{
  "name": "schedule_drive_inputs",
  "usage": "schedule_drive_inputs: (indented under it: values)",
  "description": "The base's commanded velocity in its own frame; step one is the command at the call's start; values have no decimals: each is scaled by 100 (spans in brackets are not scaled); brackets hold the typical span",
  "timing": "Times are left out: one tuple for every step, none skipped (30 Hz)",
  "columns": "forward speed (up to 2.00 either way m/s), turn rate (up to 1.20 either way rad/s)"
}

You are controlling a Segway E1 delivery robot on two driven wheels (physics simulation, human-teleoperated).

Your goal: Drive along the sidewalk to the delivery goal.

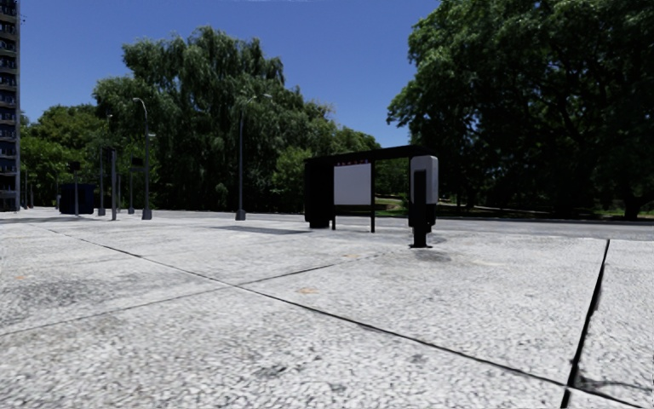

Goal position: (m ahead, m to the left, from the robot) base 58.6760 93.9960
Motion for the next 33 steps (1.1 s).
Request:
schedule_drive_inputs:
  values:
    - [195, 0]
    - [195, 0]
    - [195, 0]
    - [196, 0]
    - [196, 0]
    - [196, 0]
    - [196, 0]
    - [196, 0]
    - [196, 0]
    - [196, 0]
    - [196, 0]
    - [196, 38]
    - [196, 56]
    - [196, 64]
    - [196, 64]
    - [196, 65]
    - [196, 65]
    - [196, 65]
    - [196, 62]
    - [196, 58]
    - [196, 55]
    - [196, 55]
    - [196, 54]
    - [196, 54]
    - [196, 53]
    - [196, 53]
    - [196, 53]
    - [196, 53]
    - [196, 47]
    - [196, 47]
    - [196, 43]
    - [196, 37]
    - [196, 24]
